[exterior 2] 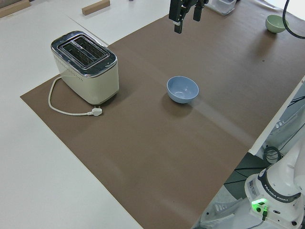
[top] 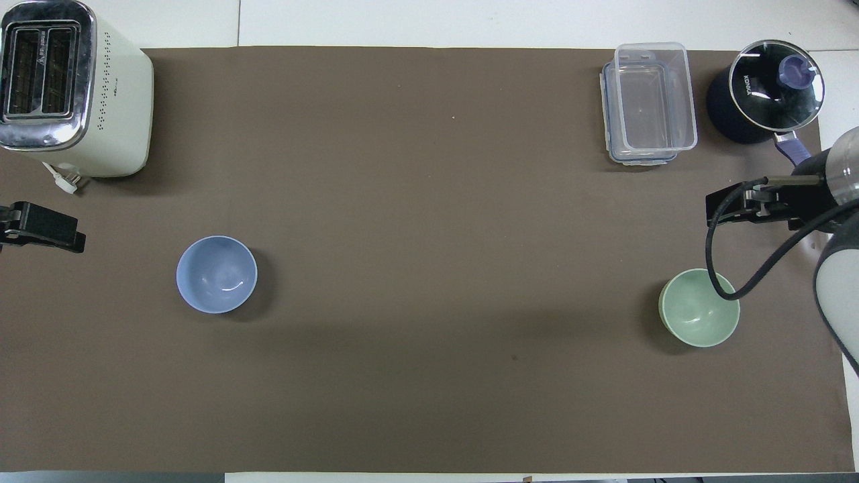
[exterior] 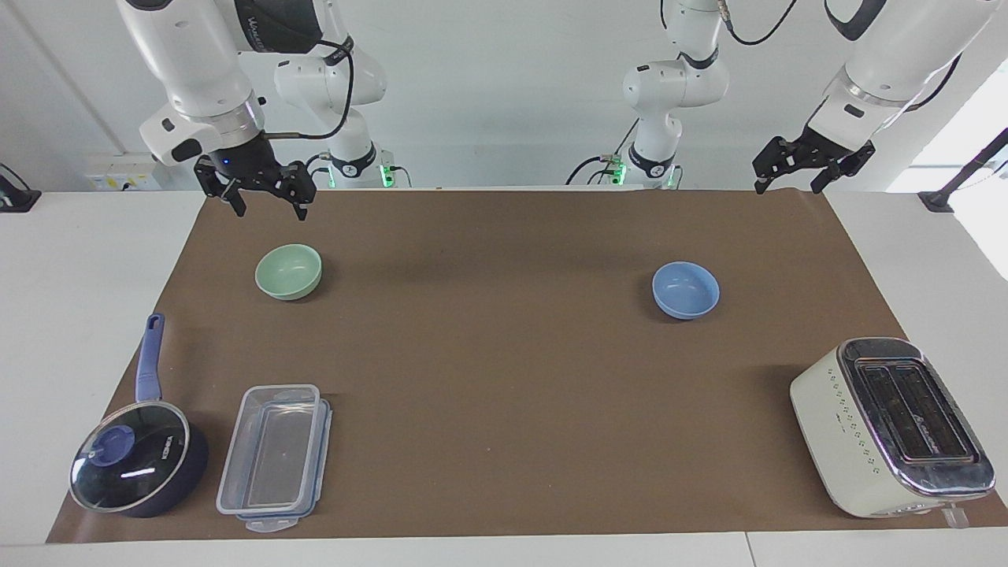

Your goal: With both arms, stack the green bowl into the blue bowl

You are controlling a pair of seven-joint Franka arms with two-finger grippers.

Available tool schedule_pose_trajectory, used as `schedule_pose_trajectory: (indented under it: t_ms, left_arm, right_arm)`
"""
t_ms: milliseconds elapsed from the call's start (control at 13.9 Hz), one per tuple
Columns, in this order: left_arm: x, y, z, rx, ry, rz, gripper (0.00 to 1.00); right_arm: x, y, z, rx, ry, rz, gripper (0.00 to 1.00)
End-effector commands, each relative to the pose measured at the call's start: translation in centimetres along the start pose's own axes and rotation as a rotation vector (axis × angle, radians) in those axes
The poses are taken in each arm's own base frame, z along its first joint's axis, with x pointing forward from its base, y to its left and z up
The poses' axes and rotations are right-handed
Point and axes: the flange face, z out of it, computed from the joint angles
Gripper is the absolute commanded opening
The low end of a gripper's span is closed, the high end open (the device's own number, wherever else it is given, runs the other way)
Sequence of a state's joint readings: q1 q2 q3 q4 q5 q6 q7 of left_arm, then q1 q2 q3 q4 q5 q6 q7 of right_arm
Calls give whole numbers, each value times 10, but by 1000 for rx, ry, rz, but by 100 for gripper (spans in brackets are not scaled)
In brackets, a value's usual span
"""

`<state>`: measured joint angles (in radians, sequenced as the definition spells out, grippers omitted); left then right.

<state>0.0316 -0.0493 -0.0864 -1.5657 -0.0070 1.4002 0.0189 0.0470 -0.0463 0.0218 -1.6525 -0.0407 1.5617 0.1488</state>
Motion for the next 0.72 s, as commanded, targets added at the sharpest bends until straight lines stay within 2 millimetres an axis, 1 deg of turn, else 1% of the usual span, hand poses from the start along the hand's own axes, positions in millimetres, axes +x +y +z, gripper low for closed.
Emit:
schedule_pose_trajectory:
  t_ms: [0,216,503,647]
  left_arm:
    - [4,-1,-3,23,10,11,100]
    - [3,-4,-4,23,13,7,100]
    - [4,-2,-1,24,20,15,100]
    - [6,-5,15,23,25,9,100]
  right_arm:
    - [-2,3,-4,26,-1,3,100]
    - [-2,0,-4,26,1,-2,100]
    - [-2,-2,-4,26,-1,-5,100]
    - [-2,-2,-4,26,-1,-5,100]
